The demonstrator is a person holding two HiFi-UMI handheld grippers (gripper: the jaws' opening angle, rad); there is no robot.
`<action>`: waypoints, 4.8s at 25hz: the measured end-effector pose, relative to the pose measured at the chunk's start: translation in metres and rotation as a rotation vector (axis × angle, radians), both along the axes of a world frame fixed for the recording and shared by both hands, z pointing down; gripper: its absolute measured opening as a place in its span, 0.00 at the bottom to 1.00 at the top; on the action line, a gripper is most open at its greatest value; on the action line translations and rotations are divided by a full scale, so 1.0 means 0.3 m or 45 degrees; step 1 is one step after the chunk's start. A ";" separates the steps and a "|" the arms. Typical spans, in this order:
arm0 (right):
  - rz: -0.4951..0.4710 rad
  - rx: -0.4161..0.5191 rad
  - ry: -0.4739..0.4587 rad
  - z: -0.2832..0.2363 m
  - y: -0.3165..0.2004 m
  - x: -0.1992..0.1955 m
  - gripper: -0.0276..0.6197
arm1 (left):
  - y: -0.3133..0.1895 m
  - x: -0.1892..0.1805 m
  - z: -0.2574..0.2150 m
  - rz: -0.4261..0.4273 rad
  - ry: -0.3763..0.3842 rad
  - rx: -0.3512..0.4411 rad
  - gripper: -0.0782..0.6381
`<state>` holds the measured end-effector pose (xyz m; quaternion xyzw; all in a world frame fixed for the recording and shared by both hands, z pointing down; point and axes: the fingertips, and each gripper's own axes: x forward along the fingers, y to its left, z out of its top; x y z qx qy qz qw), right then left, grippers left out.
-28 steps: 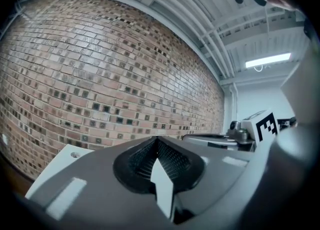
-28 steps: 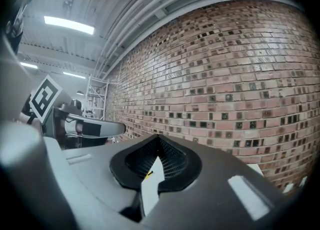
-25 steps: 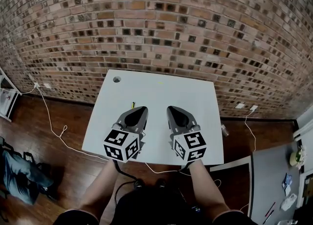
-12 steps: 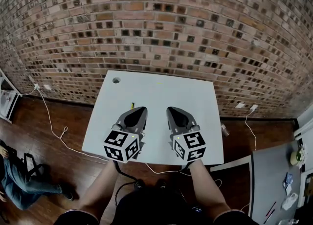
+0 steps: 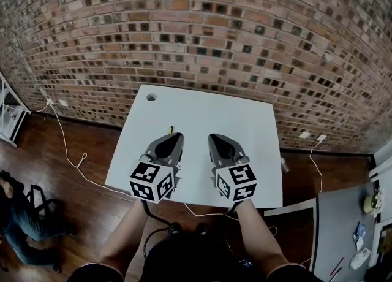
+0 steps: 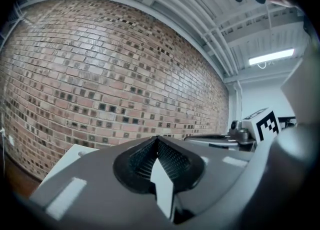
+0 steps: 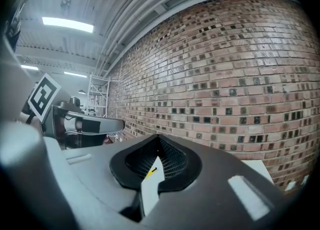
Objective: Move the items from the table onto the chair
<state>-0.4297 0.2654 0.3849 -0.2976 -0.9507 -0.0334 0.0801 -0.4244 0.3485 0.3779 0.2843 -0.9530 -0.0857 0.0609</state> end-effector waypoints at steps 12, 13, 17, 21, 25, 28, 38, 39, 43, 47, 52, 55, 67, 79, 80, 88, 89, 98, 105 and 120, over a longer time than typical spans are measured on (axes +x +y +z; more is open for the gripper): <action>-0.075 0.076 0.333 0.356 0.294 -0.147 0.09 | 0.294 -0.022 0.196 -0.188 0.137 -0.056 0.13; -0.076 0.091 0.371 0.399 0.320 -0.164 0.12 | 0.316 -0.021 0.211 -0.196 0.151 -0.058 0.13; -0.045 0.143 0.493 0.551 0.401 -0.262 0.20 | 0.377 -0.033 0.251 -0.208 0.176 -0.063 0.13; 0.039 0.201 0.591 0.684 0.442 -0.361 0.26 | 0.420 -0.041 0.289 -0.204 0.197 -0.071 0.13; 0.132 0.243 0.680 0.787 0.457 -0.437 0.26 | 0.451 -0.043 0.328 -0.204 0.230 -0.060 0.13; 0.207 0.299 0.757 0.856 0.447 -0.466 0.26 | 0.462 -0.050 0.340 -0.199 0.243 -0.054 0.13; 0.139 0.382 0.769 0.870 0.482 -0.452 0.14 | 0.505 -0.049 0.355 -0.221 0.256 -0.021 0.13; 0.129 0.369 0.762 0.862 0.483 -0.448 0.14 | 0.504 -0.050 0.350 -0.219 0.252 -0.020 0.13; 0.078 0.296 0.673 0.761 0.492 -0.424 0.14 | 0.501 -0.052 0.326 -0.206 0.225 -0.018 0.13; 0.012 0.210 0.506 0.564 0.497 -0.372 0.14 | 0.496 -0.047 0.291 -0.185 0.193 -0.005 0.13; 0.001 0.122 0.300 0.293 0.402 -0.304 0.14 | 0.430 -0.083 0.195 -0.142 0.109 0.019 0.13; 0.006 0.079 0.196 0.158 0.328 -0.241 0.14 | 0.374 -0.090 0.127 -0.108 0.056 0.028 0.13; 0.137 -0.014 -0.077 -0.132 0.047 -0.009 0.14 | 0.107 -0.014 -0.028 0.081 -0.070 0.025 0.13; 0.514 0.010 -0.155 -0.178 -0.385 0.225 0.14 | -0.307 0.114 -0.035 0.438 -0.085 0.024 0.13; 0.565 0.014 -0.163 -0.184 -0.449 0.261 0.14 | -0.372 0.138 -0.042 0.487 -0.093 0.024 0.13; 0.899 0.075 -0.235 -0.242 -0.977 0.668 0.14 | -0.925 0.442 -0.071 0.816 -0.134 0.030 0.13; 0.936 0.078 -0.236 -0.247 -1.037 0.728 0.14 | -0.990 0.494 -0.071 0.855 -0.131 0.030 0.13; 1.267 0.115 -0.254 -0.292 -1.447 1.228 0.14 | -1.499 0.972 -0.122 1.237 -0.170 0.052 0.13; 1.561 0.133 -0.251 -0.293 -1.670 1.568 0.14 | -1.781 1.299 -0.144 1.555 -0.191 0.062 0.13; 2.095 0.120 -0.130 -0.140 -1.992 2.246 0.14 | -2.193 1.900 -0.032 2.058 -0.140 0.024 0.13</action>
